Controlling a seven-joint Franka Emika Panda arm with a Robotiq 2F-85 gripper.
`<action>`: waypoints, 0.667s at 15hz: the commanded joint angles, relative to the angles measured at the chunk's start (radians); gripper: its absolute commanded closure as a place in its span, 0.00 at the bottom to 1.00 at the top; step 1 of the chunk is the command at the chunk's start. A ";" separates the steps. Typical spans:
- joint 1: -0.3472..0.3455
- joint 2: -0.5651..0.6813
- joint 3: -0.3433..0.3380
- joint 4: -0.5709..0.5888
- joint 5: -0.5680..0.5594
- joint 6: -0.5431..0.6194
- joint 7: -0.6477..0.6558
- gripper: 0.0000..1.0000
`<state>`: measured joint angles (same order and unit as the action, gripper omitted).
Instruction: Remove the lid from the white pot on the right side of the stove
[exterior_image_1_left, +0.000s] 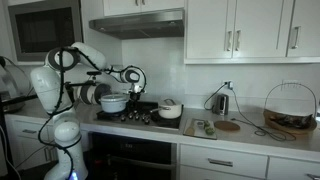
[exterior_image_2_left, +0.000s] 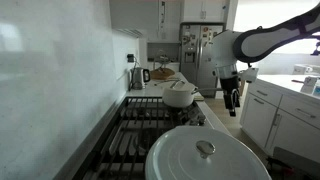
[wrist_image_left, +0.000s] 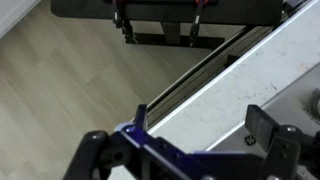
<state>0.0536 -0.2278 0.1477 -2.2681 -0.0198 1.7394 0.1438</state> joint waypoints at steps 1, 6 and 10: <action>0.013 0.001 -0.012 0.001 -0.002 -0.001 0.002 0.00; 0.010 0.018 -0.023 0.103 -0.014 -0.017 -0.017 0.00; 0.011 0.048 -0.040 0.215 -0.016 -0.022 -0.104 0.00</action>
<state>0.0564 -0.2217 0.1250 -2.1482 -0.0267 1.7407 0.0984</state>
